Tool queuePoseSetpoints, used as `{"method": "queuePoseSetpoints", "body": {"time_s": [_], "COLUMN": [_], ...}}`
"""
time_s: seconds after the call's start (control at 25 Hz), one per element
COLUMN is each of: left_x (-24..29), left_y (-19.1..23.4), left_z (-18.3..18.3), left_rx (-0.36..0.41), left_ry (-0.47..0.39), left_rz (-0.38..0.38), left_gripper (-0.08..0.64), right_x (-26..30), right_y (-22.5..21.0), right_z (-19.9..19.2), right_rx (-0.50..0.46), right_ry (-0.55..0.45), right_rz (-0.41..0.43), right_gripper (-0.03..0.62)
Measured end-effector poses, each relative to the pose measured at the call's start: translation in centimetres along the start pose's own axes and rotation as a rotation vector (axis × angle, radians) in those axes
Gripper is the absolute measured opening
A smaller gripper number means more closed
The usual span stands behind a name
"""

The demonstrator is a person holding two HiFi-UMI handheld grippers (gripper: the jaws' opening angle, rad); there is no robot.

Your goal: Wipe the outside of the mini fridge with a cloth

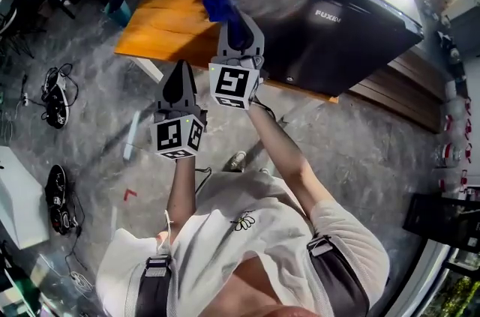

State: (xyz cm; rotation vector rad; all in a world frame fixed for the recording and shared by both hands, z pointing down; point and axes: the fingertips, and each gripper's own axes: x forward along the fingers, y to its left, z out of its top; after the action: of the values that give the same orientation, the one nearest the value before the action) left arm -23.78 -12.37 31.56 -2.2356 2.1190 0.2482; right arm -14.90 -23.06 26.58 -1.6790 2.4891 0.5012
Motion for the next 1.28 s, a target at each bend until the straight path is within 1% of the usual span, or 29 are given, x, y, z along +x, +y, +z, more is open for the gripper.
{"method": "queuePoseSetpoints", "body": {"time_s": [0.28, 0.64, 0.88, 1.08, 1.28], "left_x": [-0.6, -0.6, -0.5, -0.1, 0.2], "left_y": [1.7, 1.4, 0.7, -0.5, -2.1], "left_z": [-0.2, 0.1, -0.3, -0.2, -0.4], "left_rx": [0.001, 0.011, 0.007, 0.011, 0.011], "left_ry": [0.011, 0.003, 0.014, 0.013, 0.022], "left_rz": [0.04, 0.032, 0.022, -0.002, -0.031], "left_gripper": [0.005, 0.005, 0.005, 0.005, 0.005], "right_x": [1.6, 0.9, -0.6, -2.6, -4.9], "right_y": [0.2, -0.6, -2.9, -6.0, -9.7], "right_z": [-0.6, -0.4, -0.2, 0.2, 0.6], "right_rx": [-0.021, -0.026, -0.027, -0.036, -0.02], "right_ry": [0.019, 0.019, 0.013, 0.013, 0.017], "right_rz": [-0.019, -0.04, -0.075, -0.089, -0.148], "right_gripper": [0.061, 0.061, 0.061, 0.061, 0.061]}}
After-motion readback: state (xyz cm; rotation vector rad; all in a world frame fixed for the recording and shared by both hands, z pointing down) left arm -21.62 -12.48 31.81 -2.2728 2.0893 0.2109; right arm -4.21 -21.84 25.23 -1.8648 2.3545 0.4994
